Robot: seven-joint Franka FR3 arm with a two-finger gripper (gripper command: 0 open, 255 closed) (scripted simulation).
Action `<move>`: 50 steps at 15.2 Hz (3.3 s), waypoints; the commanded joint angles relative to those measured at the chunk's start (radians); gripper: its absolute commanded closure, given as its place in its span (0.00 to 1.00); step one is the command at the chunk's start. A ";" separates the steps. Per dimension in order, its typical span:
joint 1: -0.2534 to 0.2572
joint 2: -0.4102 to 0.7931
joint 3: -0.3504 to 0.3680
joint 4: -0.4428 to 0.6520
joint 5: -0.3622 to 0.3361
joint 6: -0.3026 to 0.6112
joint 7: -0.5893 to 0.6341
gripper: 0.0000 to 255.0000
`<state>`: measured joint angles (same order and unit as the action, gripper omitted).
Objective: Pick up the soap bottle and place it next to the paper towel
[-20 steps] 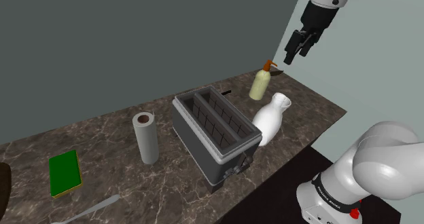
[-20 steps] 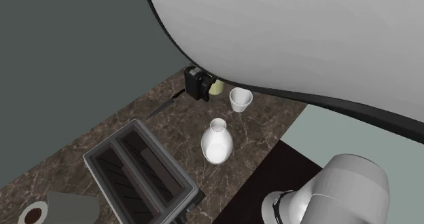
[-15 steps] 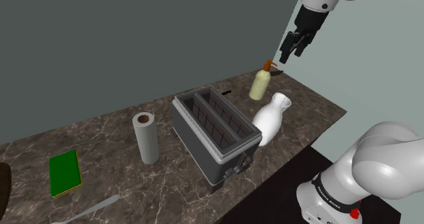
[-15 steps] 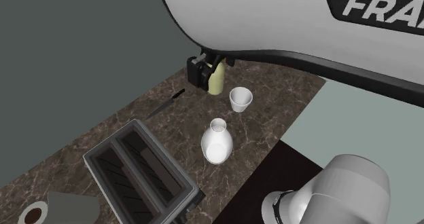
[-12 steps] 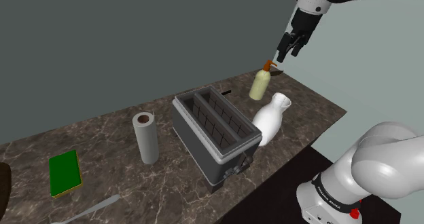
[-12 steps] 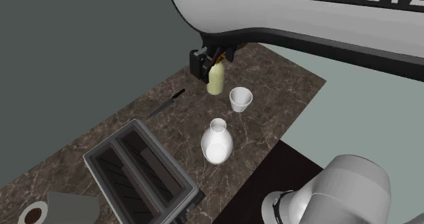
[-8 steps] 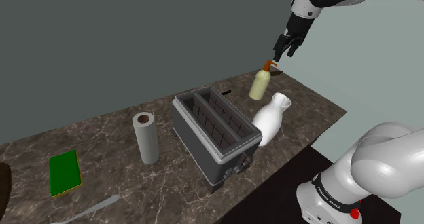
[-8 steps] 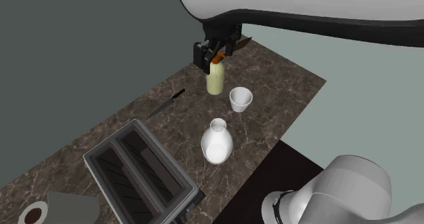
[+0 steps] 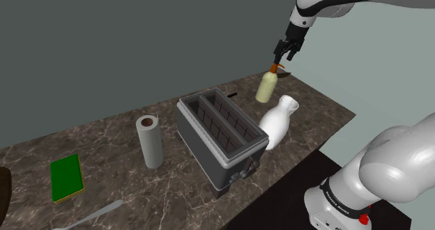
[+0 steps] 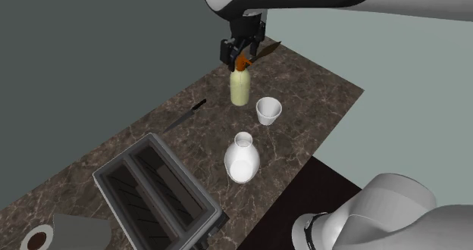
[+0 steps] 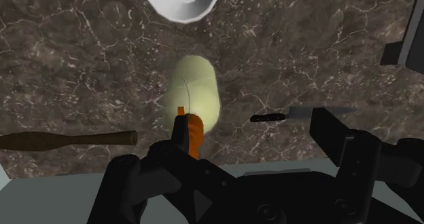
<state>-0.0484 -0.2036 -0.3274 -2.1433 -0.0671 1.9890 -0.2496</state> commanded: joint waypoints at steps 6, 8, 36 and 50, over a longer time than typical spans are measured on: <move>-0.033 0.240 -0.068 0.161 0.118 0.051 -0.128 0.00; -0.033 0.249 -0.068 0.144 0.122 0.076 -0.132 0.00; -0.033 0.254 -0.067 0.141 0.125 0.083 -0.132 1.00; -0.030 0.211 -0.066 0.284 0.103 -0.098 -0.112 1.00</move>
<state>-0.0792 0.0120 -0.3938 -1.8694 0.0378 1.9047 -0.3640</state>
